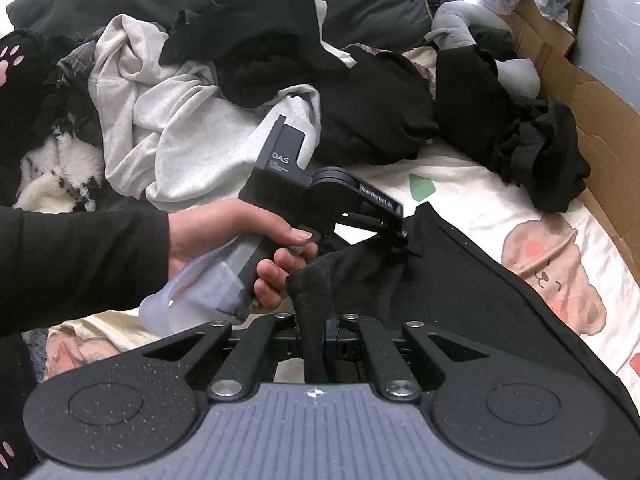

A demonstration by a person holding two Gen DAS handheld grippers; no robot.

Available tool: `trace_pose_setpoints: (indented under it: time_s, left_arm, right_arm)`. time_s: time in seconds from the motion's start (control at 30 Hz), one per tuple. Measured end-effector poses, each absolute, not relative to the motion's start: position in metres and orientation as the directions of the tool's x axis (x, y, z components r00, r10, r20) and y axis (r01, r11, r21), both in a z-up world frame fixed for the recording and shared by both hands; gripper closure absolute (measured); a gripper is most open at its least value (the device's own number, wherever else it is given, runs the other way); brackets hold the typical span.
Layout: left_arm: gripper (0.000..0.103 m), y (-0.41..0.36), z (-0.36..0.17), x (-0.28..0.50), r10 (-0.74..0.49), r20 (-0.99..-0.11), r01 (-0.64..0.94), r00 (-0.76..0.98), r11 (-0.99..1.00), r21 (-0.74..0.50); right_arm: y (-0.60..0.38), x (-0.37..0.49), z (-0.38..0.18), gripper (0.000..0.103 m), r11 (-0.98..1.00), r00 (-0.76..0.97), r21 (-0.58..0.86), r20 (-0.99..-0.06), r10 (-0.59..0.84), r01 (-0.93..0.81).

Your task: Fold clothes

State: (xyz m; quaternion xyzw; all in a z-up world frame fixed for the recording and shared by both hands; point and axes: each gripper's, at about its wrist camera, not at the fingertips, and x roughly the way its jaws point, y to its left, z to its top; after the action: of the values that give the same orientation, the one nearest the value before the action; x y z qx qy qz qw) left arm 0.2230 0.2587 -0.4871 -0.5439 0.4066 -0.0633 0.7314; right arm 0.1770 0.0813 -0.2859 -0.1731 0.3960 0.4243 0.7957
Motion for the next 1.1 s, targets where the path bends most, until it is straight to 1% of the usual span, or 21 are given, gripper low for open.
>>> trace_pose_setpoints:
  time_s: [0.03, 0.23, 0.5, 0.8, 1.1]
  left_arm:
    - [0.097, 0.258, -0.485, 0.223, -0.524, -0.53, -0.346, 0.667, 0.413, -0.843]
    - [0.098, 0.256, -0.468, 0.219, -0.503, -0.52, -0.328, 0.69, 0.423, -0.844]
    - [0.098, 0.24, -0.432, 0.223, -0.479, -0.497, -0.285, 0.724, 0.448, -0.847]
    - [0.098, 0.204, -0.385, 0.239, -0.458, -0.496, -0.216, 0.738, 0.536, -0.816]
    - [0.098, 0.162, -0.355, 0.257, -0.464, -0.475, -0.171, 0.747, 0.557, -0.813]
  right_arm:
    - [0.08, 0.178, -0.285, 0.102, 0.58, 0.329, 0.059, -0.775, 0.539, -0.812]
    - [0.064, 0.182, -0.277, 0.102, 0.582, 0.327, 0.077, -0.765, 0.555, -0.809]
    - [0.02, 0.185, -0.265, 0.103, 0.551, 0.297, 0.115, -0.743, 0.6, -0.827]
    - [-0.039, 0.196, -0.255, 0.103, 0.602, 0.285, 0.257, -0.699, 0.656, -0.756]
    - [-0.103, 0.216, -0.253, 0.103, 0.628, 0.281, 0.356, -0.668, 0.689, -0.692]
